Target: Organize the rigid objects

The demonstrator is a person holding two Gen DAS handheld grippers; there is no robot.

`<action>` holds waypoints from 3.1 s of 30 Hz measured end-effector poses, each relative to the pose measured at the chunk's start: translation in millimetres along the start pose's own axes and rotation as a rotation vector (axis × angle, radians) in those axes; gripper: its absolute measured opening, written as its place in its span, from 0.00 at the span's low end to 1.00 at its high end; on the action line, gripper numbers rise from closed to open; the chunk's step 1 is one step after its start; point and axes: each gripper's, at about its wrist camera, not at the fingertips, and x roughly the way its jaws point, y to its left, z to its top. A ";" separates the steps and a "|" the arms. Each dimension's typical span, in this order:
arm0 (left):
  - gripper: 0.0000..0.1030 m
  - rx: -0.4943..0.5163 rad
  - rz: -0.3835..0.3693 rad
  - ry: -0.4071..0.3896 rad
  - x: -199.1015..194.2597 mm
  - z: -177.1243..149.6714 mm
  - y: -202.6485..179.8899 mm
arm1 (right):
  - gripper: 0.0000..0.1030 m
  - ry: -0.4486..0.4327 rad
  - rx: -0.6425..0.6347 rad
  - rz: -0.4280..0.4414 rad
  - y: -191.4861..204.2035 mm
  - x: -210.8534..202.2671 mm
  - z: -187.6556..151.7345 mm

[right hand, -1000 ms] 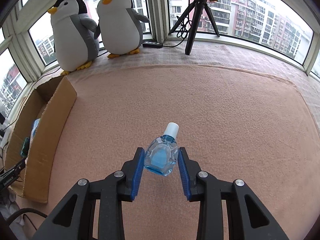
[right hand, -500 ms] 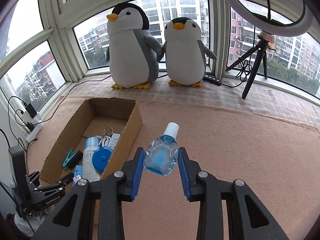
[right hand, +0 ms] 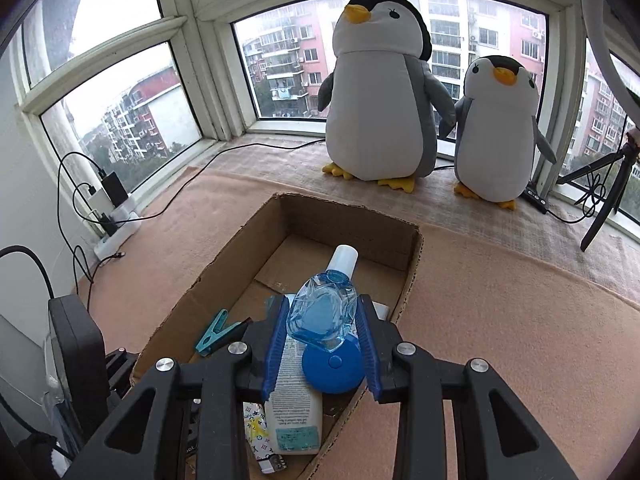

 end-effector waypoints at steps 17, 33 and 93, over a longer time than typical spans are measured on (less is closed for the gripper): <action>0.66 -0.002 -0.001 0.000 0.5 0.2 1.2 | 0.54 0.042 -0.013 0.016 9.6 16.3 -5.9; 0.65 0.012 0.008 0.003 -1.2 1.6 -1.0 | 0.58 0.022 0.032 -0.056 -17.8 -20.5 -26.6; 0.83 0.098 -0.020 -0.160 -126.4 -0.1 -37.2 | 0.79 -0.090 0.156 -0.192 -49.7 -119.2 -75.9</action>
